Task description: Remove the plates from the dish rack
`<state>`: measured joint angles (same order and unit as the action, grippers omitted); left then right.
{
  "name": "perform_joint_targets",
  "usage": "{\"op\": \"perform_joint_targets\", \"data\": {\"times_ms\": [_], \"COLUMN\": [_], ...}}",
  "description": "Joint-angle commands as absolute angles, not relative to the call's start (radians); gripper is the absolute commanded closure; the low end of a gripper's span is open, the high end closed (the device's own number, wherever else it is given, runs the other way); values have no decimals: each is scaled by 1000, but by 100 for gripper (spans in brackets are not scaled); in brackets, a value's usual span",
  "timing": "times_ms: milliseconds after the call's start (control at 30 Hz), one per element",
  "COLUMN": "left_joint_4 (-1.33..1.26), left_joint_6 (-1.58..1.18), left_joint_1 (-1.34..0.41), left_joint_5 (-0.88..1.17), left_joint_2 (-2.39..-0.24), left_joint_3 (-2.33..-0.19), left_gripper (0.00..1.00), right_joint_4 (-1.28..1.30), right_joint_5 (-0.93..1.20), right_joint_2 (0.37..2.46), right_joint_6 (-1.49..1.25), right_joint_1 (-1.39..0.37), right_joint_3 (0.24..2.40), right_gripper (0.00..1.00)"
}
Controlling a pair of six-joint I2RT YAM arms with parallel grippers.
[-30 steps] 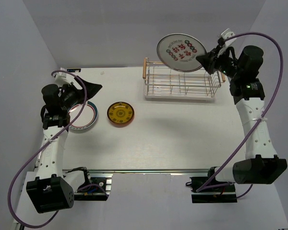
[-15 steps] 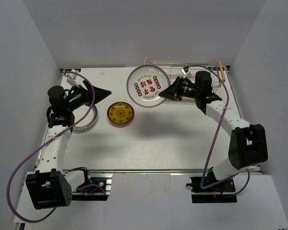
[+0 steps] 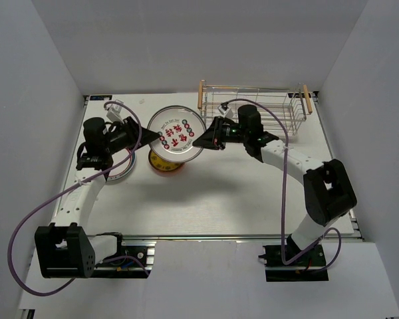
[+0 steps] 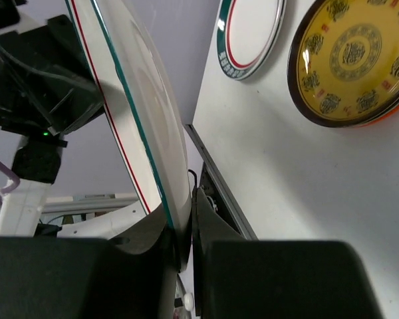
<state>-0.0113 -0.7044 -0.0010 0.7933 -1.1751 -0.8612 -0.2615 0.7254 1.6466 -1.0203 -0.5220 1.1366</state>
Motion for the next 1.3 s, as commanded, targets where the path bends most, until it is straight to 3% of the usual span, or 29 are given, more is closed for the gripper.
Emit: {"op": "perform_joint_targets", "data": {"times_ms": [0,100,133,167,200,233,267,300,467,600,867,1267], "left_joint_4": [118,140,158,166,178,201,215,233,399,471,492,431], "left_joint_6": [-621,-615,-614,-612,-612,-618,-626,-635,-707,-813,-968,-1026], "left_joint_1": [-12,-23,-23,-23,-23,-23,-23,-23,11,52,147,216], "left_joint_5": [675,635,621,606,571,548,516,476,128,-67,-360,-377], "left_joint_2": [-1174,-1164,-1163,-1158,-1154,-1152,-1147,-1141,-1144,-1161,-1092,-1161], "left_joint_3": [-899,-894,-894,-896,-896,-900,-908,-911,-962,-965,-874,-781], "left_gripper": [65,92,100,100,100,100,100,100,100,100,100,100], "right_joint_4": [-299,-278,-255,-249,-238,-204,-183,-152,101,147,224,284], "right_joint_5": [730,742,735,732,727,713,704,686,473,290,244,199], "right_joint_2": [1657,1670,1672,1671,1667,1663,1657,1654,1589,1519,1499,1465], "right_joint_6": [-1014,-983,-976,-965,-941,-927,-907,-881,-677,-614,-557,-488], "right_joint_1": [-549,-555,-552,-554,-551,-549,-548,-545,-529,-515,-462,-393], "right_joint_3": [1206,1219,1223,1226,1229,1232,1236,1250,1293,1261,1261,1235], "right_gripper": [100,96,88,81,69,40,18,11,11,11,11,11]}}
